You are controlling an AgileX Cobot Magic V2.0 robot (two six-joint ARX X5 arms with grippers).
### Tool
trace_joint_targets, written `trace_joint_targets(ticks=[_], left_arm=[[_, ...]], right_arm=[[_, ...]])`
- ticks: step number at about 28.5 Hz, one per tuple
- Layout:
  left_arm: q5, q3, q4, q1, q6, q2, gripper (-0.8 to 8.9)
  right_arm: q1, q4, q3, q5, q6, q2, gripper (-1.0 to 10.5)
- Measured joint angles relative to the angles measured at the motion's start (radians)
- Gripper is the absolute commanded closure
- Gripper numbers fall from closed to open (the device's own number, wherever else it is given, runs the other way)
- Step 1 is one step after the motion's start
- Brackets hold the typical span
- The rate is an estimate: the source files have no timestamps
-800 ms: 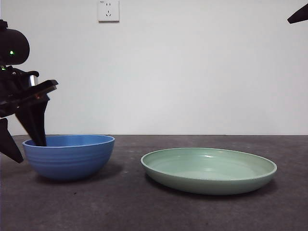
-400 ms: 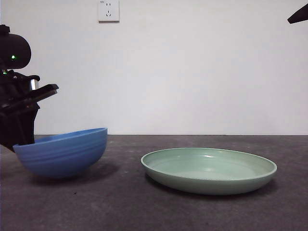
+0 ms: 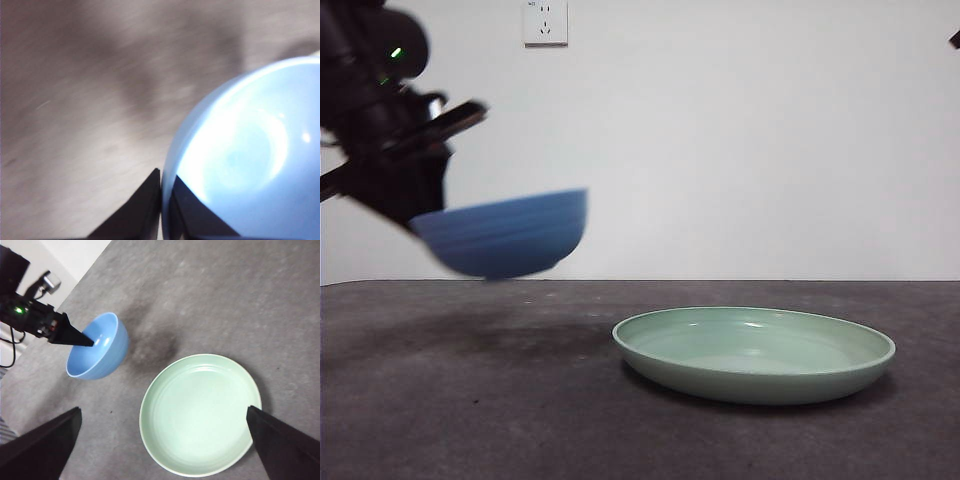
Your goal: Pick up the blue bowl, put it on the green plate, put it on desk
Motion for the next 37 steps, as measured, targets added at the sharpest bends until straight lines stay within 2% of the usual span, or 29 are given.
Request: trace_joint_targets(ticks=[7, 16, 24, 30, 37], left_arm=[[-0.061, 0.110, -0.010, -0.119, -0.035, 0.007, 8.05], [-0.071, 0.325, -0.065, -0.267, -0.048, 0.189, 8.05], [-0.075, 0.506, -0.139, -0.364, -0.043, 0.365, 8.05], [-0.129, 0.624, -0.163, -0.436, -0.035, 0.521, 8.05], [-0.183, 0.634, -0.185, -0.453, -0.020, 0.551, 8.05]], right_arm=[[0.000, -0.100, 0.000, 0.063, -0.036, -0.089, 4.1], [0.000, -0.199, 0.000, 0.240, -0.080, -0.199, 4.1], [0.000, -0.199, 0.002, 0.243, -0.089, -0.233, 4.1], [0.000, -0.199, 0.002, 0.243, -0.089, -0.233, 4.1], [0.000, -0.199, 0.002, 0.243, -0.089, -0.233, 4.1]])
